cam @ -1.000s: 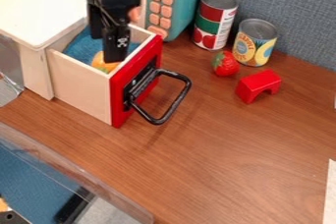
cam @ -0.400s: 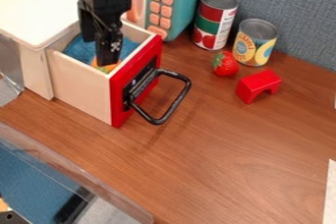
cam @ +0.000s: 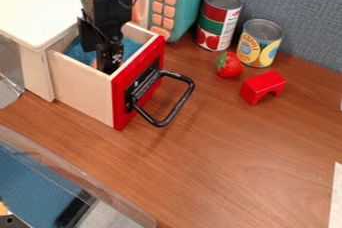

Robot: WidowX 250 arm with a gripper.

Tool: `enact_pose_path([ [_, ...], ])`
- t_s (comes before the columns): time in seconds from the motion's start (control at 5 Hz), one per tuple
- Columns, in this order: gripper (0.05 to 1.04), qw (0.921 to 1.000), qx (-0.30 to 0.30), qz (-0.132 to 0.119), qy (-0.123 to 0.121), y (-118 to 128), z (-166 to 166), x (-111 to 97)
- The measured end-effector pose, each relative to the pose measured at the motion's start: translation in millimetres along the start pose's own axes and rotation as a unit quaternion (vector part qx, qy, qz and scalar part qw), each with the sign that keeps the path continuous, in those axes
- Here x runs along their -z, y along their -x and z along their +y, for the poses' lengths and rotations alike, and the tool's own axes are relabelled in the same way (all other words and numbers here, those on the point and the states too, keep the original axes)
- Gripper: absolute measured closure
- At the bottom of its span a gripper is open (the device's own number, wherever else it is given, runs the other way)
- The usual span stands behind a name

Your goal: Take out the pineapple toy in the open drawer and put it in the corner of the table

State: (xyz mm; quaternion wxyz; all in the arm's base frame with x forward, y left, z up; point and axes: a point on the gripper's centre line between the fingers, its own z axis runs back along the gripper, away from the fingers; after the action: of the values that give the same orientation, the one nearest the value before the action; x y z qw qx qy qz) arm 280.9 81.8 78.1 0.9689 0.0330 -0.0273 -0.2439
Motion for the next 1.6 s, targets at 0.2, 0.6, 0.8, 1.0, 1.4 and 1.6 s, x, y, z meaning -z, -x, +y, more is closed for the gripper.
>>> enact_pose_path([
  [0.2, 0.085, 0.9999, -0.011, 0.013, 0.002, 3.3, -1.1, 11.8],
  [0.6, 0.352, 0.9988, -0.043, -0.005, -0.021, 7.7, -3.1, 16.6],
  [0.8, 0.361, 0.9989, -0.04, -0.01, -0.022, 8.5, -4.6, 9.2],
  [1.0, 0.361, 0.9984, -0.035, -0.031, -0.033, 5.1, -8.9, -11.6],
  [1.4, 0.362, 0.9942, -0.005, -0.093, -0.054, -30.6, -17.6, -49.5],
  [1.6, 0.362, 0.9907, 0.028, -0.131, -0.023, -78.2, -32.7, -41.3],
])
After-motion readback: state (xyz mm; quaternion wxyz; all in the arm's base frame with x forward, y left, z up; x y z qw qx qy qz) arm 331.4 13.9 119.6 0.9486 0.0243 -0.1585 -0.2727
